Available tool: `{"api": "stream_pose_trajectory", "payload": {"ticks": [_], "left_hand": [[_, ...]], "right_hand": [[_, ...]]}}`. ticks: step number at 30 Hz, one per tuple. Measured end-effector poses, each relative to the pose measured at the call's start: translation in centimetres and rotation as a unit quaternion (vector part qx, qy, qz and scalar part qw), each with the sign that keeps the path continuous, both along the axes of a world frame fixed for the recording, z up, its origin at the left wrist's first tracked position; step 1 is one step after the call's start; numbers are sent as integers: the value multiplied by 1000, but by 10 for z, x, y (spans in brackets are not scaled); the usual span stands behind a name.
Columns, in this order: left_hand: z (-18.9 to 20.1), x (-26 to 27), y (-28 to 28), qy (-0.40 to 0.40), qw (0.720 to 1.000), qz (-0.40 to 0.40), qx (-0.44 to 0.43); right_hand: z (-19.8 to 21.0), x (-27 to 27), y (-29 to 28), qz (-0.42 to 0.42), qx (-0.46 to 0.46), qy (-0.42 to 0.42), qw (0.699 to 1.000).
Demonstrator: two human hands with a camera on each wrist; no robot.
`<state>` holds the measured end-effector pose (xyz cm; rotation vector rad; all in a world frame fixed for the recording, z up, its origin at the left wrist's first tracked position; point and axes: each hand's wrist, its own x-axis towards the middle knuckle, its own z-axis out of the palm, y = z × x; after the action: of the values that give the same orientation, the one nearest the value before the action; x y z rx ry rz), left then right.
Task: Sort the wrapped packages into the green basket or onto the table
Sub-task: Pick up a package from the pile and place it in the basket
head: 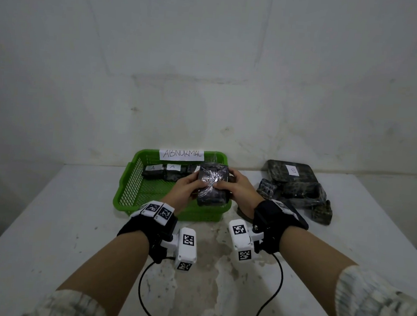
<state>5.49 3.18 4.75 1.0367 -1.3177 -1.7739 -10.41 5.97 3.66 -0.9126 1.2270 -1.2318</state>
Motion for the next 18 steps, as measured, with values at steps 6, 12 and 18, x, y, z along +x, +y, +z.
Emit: {"api": "stream_pose_trajectory", "payload": {"ticks": [6, 12, 18], "left_hand": [[0, 1, -1, -14, 1000, 14, 1], [0, 2, 1, -28, 999, 14, -28], [1, 1, 3, -25, 1000, 2, -16]], "right_hand": [[-4, 4, 2, 14, -15, 20, 1000], [-7, -1, -3, 17, 0, -43, 999], [-10, -5, -4, 1, 1, -60, 998]]}}
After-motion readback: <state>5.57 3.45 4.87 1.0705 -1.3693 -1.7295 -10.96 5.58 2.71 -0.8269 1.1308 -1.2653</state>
